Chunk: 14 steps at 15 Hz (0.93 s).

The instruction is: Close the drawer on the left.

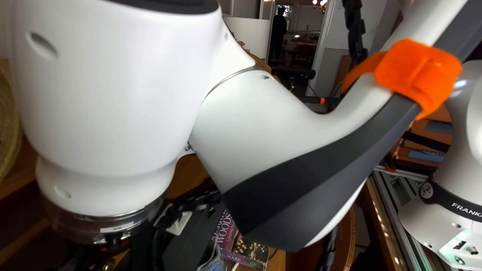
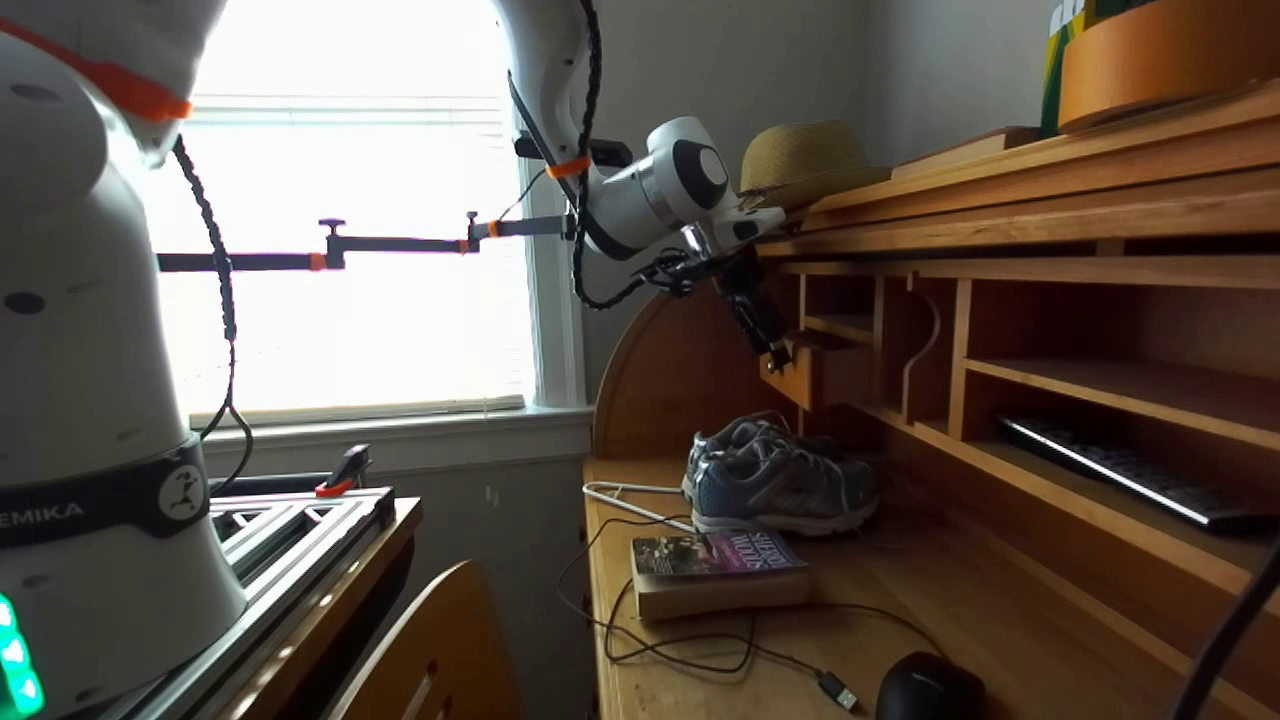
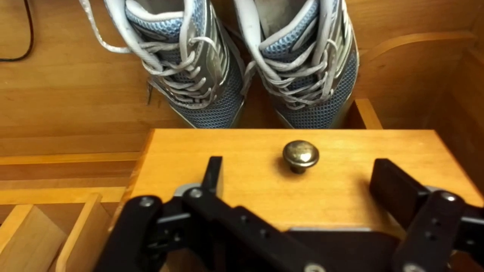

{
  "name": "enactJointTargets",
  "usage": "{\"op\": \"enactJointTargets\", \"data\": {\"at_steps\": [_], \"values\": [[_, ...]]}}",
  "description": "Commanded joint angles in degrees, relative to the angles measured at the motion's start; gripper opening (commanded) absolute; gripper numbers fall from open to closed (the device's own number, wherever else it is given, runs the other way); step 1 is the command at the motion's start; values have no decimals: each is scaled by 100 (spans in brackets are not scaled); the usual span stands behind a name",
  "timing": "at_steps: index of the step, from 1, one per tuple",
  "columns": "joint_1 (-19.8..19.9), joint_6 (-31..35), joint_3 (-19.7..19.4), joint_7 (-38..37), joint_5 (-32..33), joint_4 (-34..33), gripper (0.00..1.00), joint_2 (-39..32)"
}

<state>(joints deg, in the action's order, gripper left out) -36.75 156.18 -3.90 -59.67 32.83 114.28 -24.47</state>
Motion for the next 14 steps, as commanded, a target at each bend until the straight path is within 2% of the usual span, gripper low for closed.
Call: {"op": "enactJointTargets", "data": {"at_steps": [1, 6, 7, 8, 14], "values": [[-100, 212, -232, -433, 409, -312, 100, -254], [-50, 312, -298, -467, 943, -415, 100, -305], [92, 286, -142, -300, 769, -368, 100, -254], [65, 88, -39, -290, 674, -170, 100, -98], [131, 112, -48, -245, 670, -283, 100, -145]]}}
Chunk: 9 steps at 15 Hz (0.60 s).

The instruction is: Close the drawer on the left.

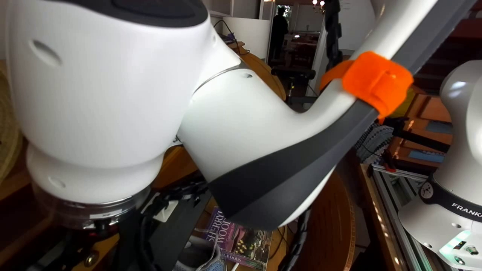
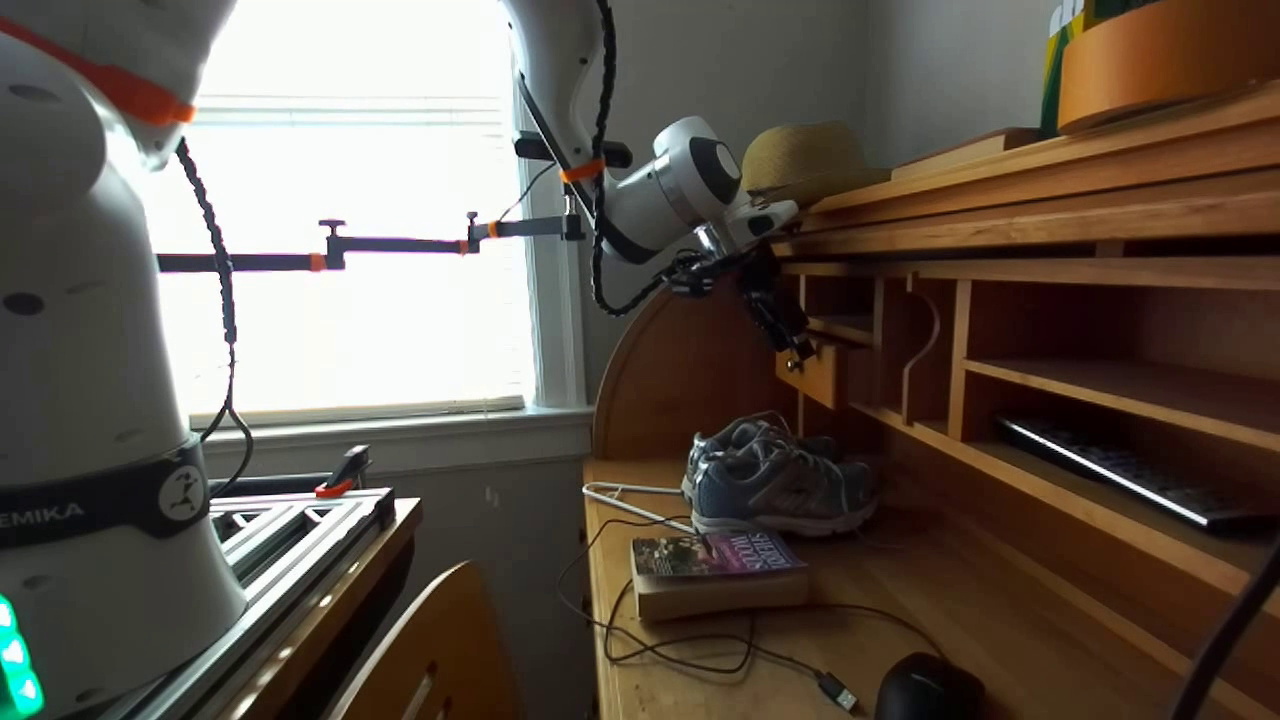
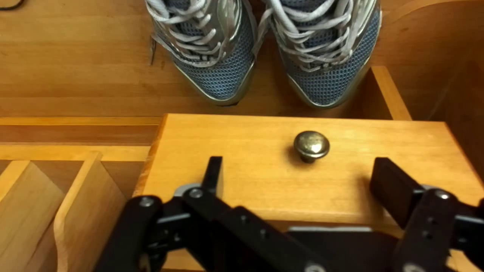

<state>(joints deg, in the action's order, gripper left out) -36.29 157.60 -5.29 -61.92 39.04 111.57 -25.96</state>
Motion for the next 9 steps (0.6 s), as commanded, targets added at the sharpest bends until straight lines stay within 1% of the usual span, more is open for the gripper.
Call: {"op": "enactJointTargets", "data": {"at_steps": [1, 3, 4, 9], "values": [[84, -30, 91, -20, 48, -13, 100, 4], [84, -30, 91, -20, 48, -13, 100, 4], [15, -8, -14, -161, 189, -76, 100, -45], [-43, -68, -148, -387, 285, -388, 100, -185]]}}
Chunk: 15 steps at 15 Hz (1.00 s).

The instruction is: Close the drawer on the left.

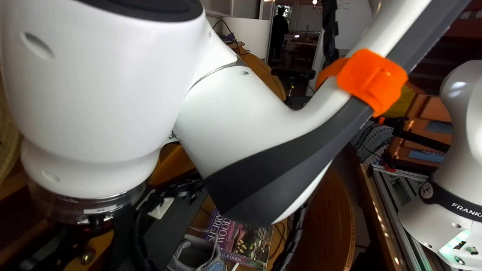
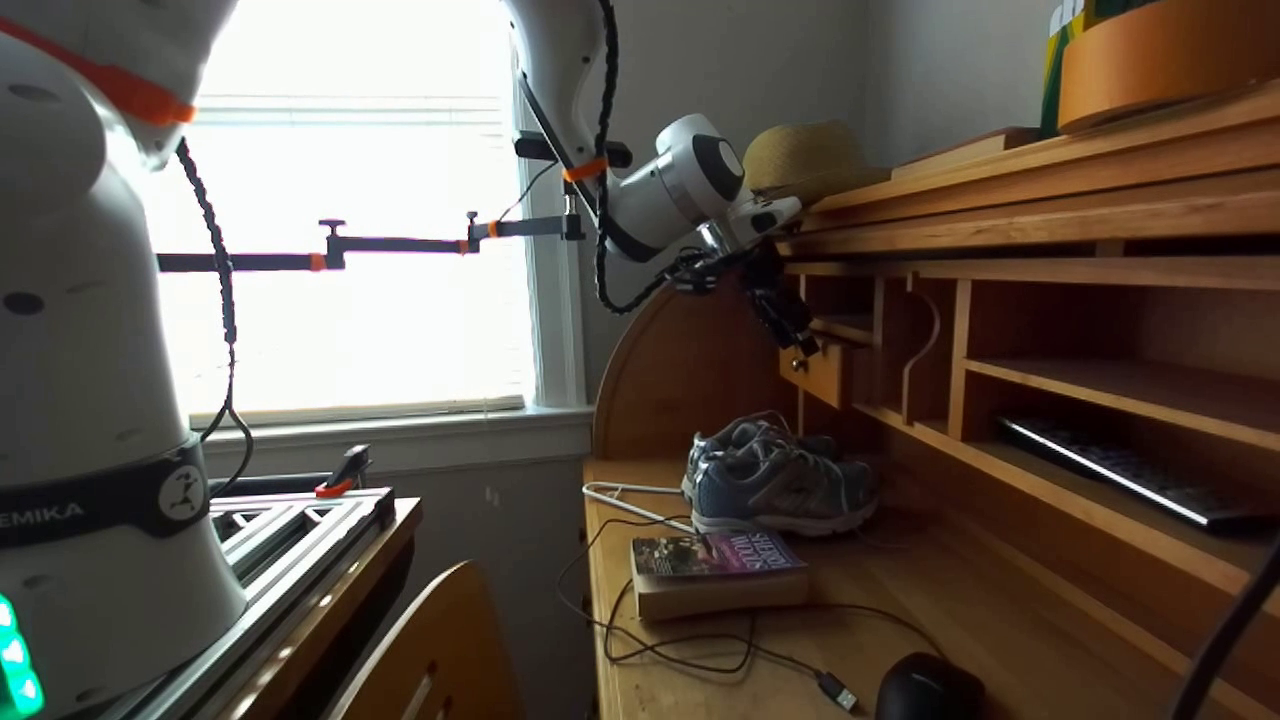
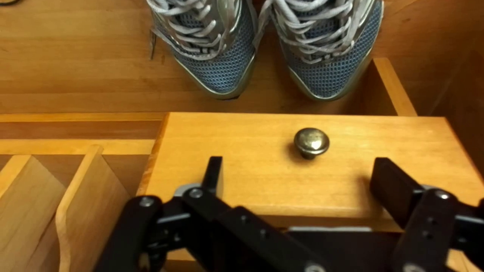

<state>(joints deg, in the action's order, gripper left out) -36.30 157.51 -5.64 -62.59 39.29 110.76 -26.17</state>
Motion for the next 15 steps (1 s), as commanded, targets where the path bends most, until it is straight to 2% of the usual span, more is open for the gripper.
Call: {"op": "enactJointTargets", "data": {"at_steps": [1, 9, 11, 15], "values": [[-15, -35, -103, -311, 267, -368, 100, -193], [30, -70, -122, -248, 208, -609, 100, -431], [-6, 90, -199, -332, 315, -640, 100, -497], [-276, 312, -612, -773, 888, -701, 100, -669]]}}
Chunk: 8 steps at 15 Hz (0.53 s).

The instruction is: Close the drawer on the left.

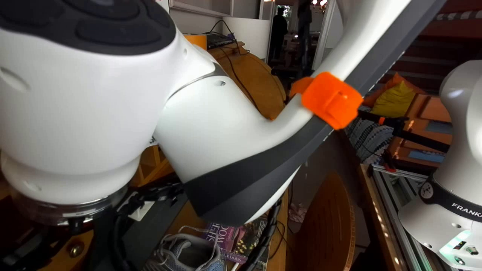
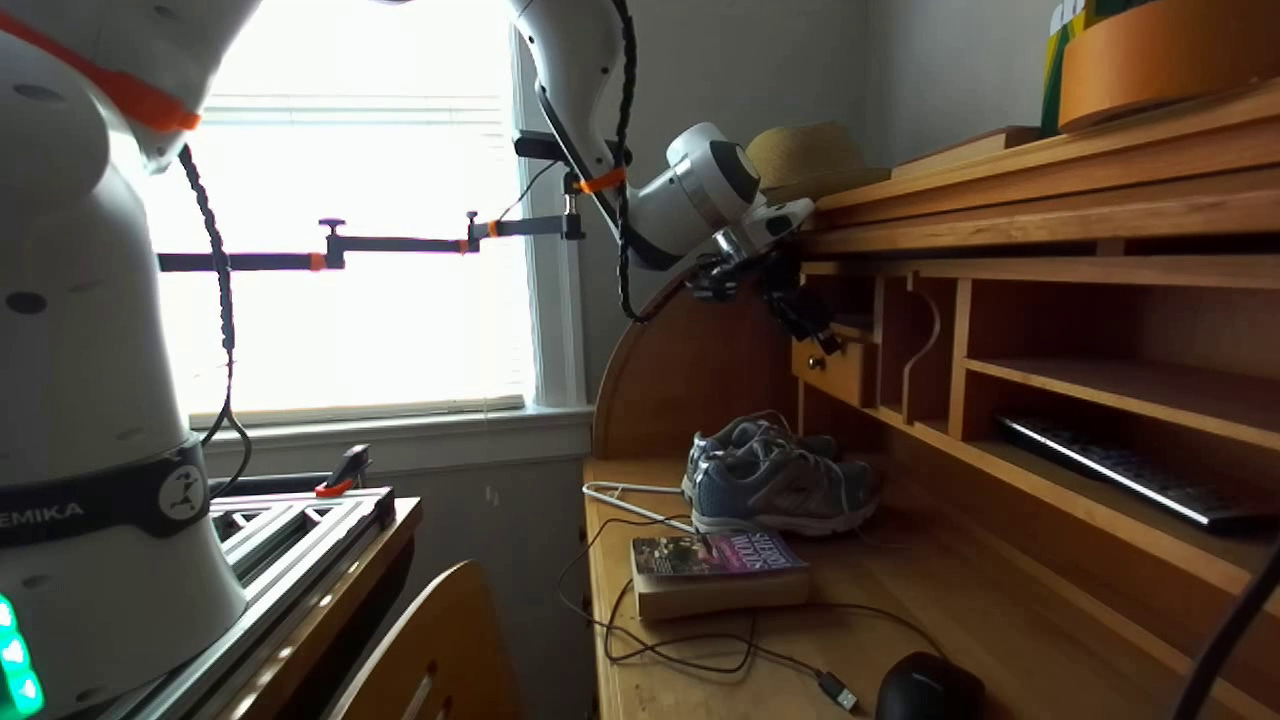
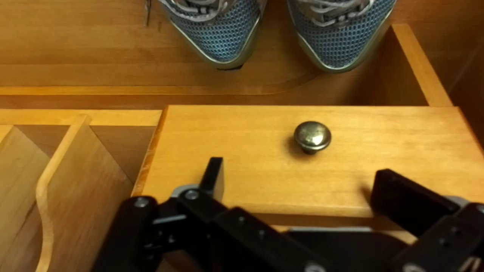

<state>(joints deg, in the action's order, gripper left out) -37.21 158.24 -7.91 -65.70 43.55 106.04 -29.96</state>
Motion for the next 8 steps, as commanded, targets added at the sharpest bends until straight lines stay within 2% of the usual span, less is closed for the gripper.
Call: {"op": "enactJointTargets", "data": {"at_steps": [1, 3, 8], "values": [[-240, 287, -469, -583, 581, -237, 100, -325], [-274, 273, -495, -642, 613, -191, 100, -326], [-119, -53, -135, -264, 70, 81, 100, -39]]}}
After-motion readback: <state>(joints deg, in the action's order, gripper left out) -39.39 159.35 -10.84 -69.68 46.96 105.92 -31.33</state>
